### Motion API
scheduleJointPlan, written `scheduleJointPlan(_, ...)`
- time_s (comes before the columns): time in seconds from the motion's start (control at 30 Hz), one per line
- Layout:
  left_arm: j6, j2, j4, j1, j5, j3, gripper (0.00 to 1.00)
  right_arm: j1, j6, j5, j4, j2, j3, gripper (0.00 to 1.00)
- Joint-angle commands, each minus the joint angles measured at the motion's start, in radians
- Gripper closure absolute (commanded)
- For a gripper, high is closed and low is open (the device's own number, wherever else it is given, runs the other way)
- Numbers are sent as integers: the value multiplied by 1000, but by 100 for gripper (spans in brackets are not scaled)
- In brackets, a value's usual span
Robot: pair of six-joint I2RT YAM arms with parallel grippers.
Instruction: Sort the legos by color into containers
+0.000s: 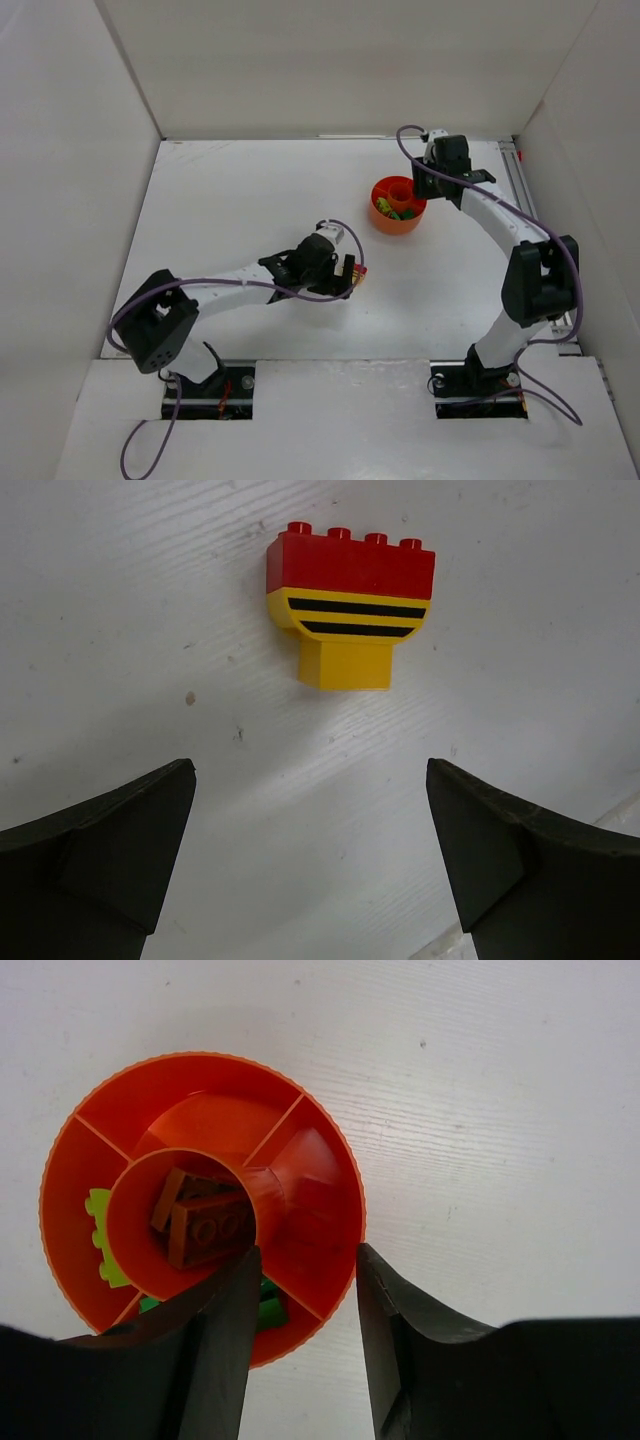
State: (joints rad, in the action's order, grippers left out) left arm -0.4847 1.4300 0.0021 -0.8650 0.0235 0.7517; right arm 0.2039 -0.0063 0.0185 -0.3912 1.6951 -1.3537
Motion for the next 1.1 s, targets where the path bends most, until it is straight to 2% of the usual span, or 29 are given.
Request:
scheduleJointPlan(0.0, 51, 46, 0, -52, -112, 84, 0, -6, 8, 17, 11, -69, -32, 52)
scheduleJointPlan(0.13, 29, 135, -33, -106, -236, 149, 2, -6, 8, 35, 11, -165, 37, 50)
scheduleJointPlan(0.27, 0, 216, -45, -115, -313, 193, 11, -6, 8, 58, -9, -274, 99, 50)
scheduleJointPlan(0.3, 0, 240, -45, -115, -313, 208, 18, -6, 8, 70, -9, -290, 109, 50)
scheduleJointPlan(0.43, 0, 285, -45, -115, -304, 236, 29, -15, 8, 106, -31, -359, 148, 50)
scheduleJointPlan(0.47, 0, 285, -45, -115, -315, 236, 36, -15, 8, 106, -31, -373, 163, 50)
scheduleJointPlan(0.6, 18, 305, -36, -115, -280, 245, 46, -34, 8, 106, -40, -413, 206, 50)
scheduleJointPlan(0.67, 18, 317, -36, -126, -280, 256, 46, -44, 8, 106, -49, -434, 215, 50)
scheduleJointPlan(0.83, 18, 328, -36, -147, -280, 265, 63, -54, -1, 106, -67, -456, 225, 50)
scheduleJointPlan(0.87, 18, 328, -36, -147, -280, 265, 72, -54, -1, 91, -67, -465, 234, 50)
scheduleJointPlan(1.0, 40, 299, -36, -157, -270, 265, 86, -54, -50, -3, -67, -502, 269, 49)
scheduleJointPlan(1.07, 64, 276, -27, -169, -281, 275, 87, -43, -67, -63, -67, -525, 298, 49)
